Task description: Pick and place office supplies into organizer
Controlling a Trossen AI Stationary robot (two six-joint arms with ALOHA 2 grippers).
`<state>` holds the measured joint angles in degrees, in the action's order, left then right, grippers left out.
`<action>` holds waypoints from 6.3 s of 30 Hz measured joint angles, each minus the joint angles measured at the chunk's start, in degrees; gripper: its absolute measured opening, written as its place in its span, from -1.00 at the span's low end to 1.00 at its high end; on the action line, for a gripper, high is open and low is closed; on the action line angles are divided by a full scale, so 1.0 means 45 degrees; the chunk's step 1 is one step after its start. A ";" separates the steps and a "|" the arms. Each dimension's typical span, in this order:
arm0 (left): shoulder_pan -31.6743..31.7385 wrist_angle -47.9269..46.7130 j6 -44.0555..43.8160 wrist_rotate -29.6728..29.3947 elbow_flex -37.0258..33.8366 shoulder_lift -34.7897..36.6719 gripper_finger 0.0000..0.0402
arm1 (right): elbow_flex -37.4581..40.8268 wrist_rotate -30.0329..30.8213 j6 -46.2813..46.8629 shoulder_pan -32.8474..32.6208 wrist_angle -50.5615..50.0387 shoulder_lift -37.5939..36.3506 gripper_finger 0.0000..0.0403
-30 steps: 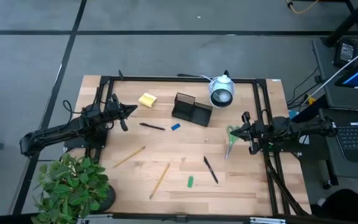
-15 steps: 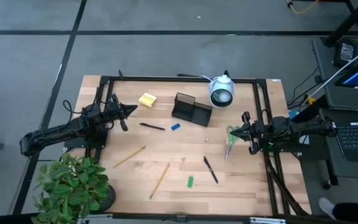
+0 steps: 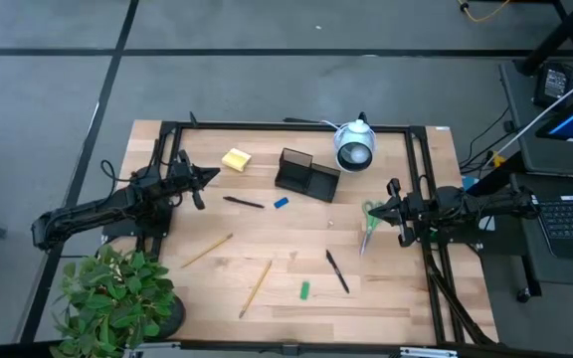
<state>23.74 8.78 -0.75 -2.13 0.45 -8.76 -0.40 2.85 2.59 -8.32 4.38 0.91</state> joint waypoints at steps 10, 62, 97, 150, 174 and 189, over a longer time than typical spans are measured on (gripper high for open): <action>-0.0001 0.0000 0.0000 -0.0002 0.0000 0.0000 -0.98 | 0.0000 0.0004 -0.0005 0.0000 0.0004 0.0000 -0.94; -0.0002 0.0000 0.0000 -0.0004 0.0000 -0.0003 -0.98 | 0.0000 0.0002 -0.0003 -0.0002 0.0004 -0.0003 -0.94; 0.0002 0.0000 0.0000 0.0000 0.0000 -0.0003 -0.98 | 0.0000 0.0008 -0.0007 0.0000 0.0032 0.0000 -0.94; -0.0012 0.0187 -0.1123 0.6151 0.0048 -0.0004 -0.99 | 0.0000 0.0209 0.0972 0.0010 0.0078 0.0053 -0.94; -0.0003 -0.0886 -0.3053 0.4964 0.1743 -0.0768 -0.99 | -0.5019 0.2374 0.3704 0.0015 -0.5134 0.4775 -0.98; -0.0022 -0.1704 -0.2778 0.4114 0.2001 -0.3737 -0.99 | -0.9102 0.2365 0.7541 0.0015 -1.1975 0.9303 -0.98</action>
<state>23.64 1.11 -13.25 16.38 9.45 -25.58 -41.36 13.50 36.53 -8.25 -49.50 42.77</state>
